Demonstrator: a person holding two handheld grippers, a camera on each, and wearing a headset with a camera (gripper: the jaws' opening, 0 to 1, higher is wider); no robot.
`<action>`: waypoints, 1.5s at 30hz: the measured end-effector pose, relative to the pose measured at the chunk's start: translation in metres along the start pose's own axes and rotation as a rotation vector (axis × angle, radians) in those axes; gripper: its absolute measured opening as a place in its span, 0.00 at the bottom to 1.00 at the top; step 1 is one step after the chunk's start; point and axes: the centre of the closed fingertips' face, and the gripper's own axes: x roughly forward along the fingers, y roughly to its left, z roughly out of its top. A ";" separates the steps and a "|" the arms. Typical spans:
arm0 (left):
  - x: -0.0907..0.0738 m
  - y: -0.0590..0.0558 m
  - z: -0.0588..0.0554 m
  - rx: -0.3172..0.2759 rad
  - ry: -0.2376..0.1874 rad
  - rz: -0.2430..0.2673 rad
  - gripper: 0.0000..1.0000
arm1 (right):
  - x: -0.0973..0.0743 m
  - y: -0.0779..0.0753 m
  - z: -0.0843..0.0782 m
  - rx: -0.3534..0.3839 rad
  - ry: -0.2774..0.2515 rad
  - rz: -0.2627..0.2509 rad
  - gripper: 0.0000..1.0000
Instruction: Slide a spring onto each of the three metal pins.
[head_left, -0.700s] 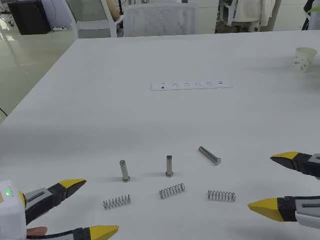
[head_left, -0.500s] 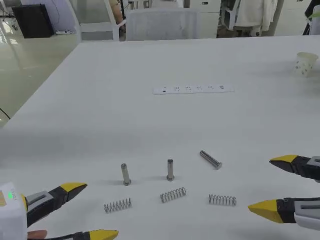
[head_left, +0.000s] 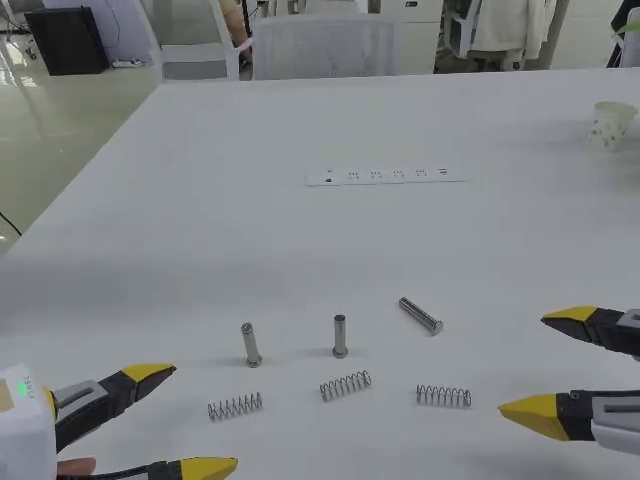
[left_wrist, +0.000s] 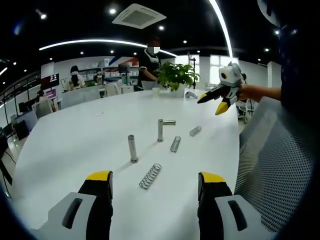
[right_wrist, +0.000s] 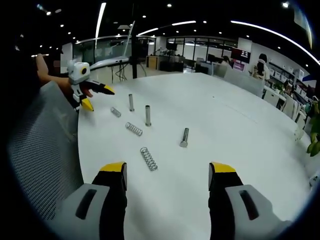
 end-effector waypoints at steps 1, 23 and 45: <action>0.000 0.000 0.000 0.000 0.000 0.001 0.65 | 0.000 0.000 0.000 -0.001 0.000 0.001 0.66; 0.004 0.002 -0.001 -0.003 -0.002 0.000 0.64 | 0.001 -0.002 -0.002 0.003 0.009 -0.003 0.64; 0.004 0.004 -0.001 -0.007 -0.003 -0.004 0.63 | 0.004 -0.006 0.000 -0.008 0.029 0.005 0.63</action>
